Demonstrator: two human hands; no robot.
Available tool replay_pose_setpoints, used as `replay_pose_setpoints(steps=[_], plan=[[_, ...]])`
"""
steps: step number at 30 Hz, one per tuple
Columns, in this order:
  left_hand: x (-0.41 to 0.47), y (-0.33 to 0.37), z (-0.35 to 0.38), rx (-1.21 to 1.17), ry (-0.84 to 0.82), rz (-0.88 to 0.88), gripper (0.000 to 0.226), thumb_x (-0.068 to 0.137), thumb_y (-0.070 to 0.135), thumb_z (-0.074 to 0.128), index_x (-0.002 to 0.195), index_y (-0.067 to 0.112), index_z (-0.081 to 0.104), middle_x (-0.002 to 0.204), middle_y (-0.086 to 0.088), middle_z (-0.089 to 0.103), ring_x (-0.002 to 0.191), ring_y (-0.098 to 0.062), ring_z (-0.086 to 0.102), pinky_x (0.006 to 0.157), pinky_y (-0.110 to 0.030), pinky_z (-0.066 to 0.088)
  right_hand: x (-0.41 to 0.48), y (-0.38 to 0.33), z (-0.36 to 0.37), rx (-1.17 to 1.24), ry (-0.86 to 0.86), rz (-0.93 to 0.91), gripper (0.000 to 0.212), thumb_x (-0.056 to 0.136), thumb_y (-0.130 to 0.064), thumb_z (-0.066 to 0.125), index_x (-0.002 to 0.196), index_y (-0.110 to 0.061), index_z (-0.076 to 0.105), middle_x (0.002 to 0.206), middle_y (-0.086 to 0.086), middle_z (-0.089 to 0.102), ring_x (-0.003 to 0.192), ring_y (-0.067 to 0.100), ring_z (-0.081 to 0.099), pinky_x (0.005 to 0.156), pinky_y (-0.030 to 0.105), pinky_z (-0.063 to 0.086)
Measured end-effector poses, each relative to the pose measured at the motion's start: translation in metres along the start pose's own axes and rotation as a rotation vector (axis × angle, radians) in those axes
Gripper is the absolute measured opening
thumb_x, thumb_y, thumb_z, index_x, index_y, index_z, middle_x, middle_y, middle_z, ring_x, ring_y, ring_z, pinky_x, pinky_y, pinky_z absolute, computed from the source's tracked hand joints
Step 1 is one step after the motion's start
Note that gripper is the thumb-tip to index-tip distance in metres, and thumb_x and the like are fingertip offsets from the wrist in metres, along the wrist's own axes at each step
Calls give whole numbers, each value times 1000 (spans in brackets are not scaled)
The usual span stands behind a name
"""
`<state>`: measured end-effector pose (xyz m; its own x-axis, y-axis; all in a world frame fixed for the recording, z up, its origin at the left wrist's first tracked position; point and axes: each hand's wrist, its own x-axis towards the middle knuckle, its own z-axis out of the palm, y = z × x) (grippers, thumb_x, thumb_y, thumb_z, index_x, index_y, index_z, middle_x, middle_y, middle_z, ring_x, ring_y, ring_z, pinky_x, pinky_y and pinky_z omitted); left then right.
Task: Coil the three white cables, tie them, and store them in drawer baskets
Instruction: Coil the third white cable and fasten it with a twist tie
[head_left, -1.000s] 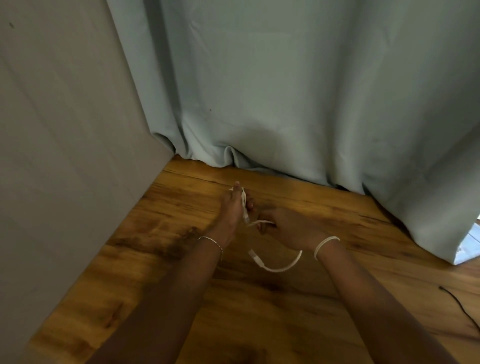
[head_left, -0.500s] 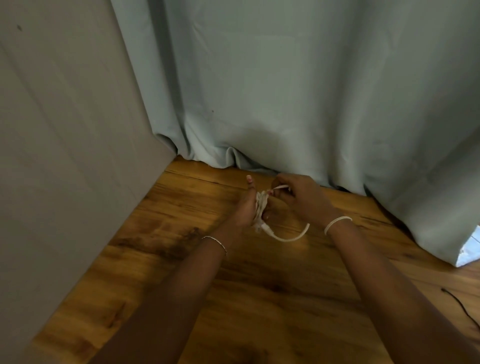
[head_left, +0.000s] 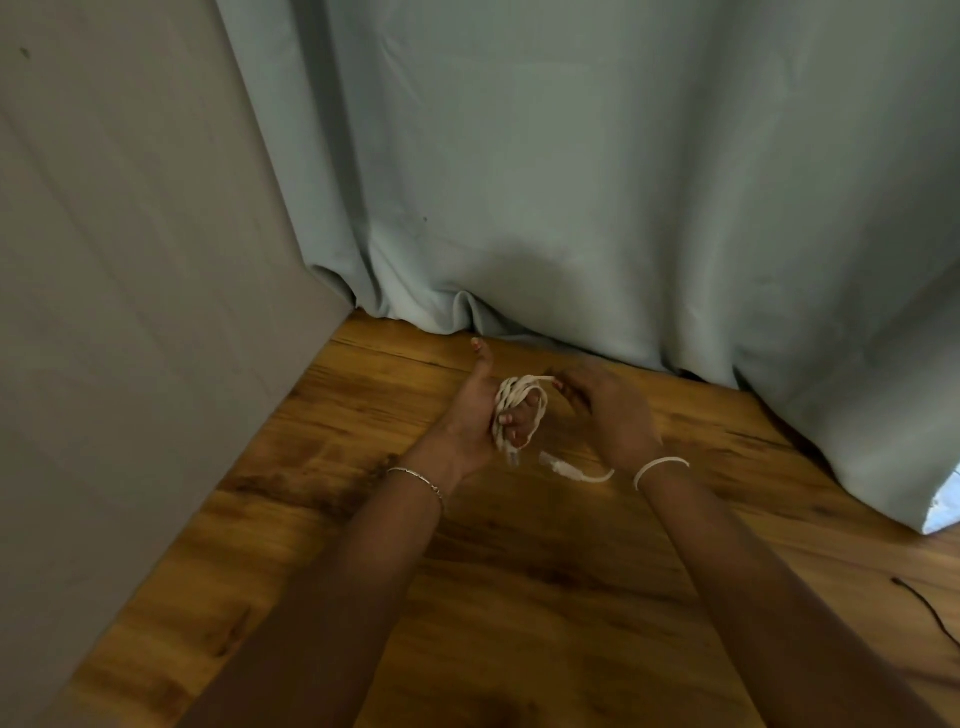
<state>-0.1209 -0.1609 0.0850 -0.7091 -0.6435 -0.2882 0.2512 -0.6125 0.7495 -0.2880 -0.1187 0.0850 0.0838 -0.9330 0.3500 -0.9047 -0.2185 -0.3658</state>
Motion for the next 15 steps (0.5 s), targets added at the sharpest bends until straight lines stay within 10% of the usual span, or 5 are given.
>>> replay_pose_setpoints(steps=[8,10,12,15], plan=[[-2,-9,0,-318,131,34,83,86,76,16,68,12,66,48,9,54,42,-12,52,51,-16,47,-13,-12,8,-153,-352,111,110,71,-25,79,153,-24,5,131,8,56,115,28,56,88,35,49],[-3,-10,1,-301,166,69,73,92,67,18,83,17,71,99,10,50,70,-20,70,88,-18,49,-14,-16,12,-237,-429,111,116,74,-29,77,152,-18,-8,130,12,57,114,29,57,85,34,47],[-5,-10,2,-331,199,86,74,95,63,24,81,5,68,70,-19,64,73,-22,68,88,-23,52,-16,-21,20,-305,-514,127,120,75,-32,76,150,-11,-16,128,15,58,111,29,59,81,32,47],[-3,-9,2,-442,354,144,55,94,58,34,87,8,57,86,-8,52,79,-19,53,85,-35,49,-23,-26,30,-117,-642,209,125,68,-32,83,151,-11,-9,144,19,42,126,31,48,101,36,43]])
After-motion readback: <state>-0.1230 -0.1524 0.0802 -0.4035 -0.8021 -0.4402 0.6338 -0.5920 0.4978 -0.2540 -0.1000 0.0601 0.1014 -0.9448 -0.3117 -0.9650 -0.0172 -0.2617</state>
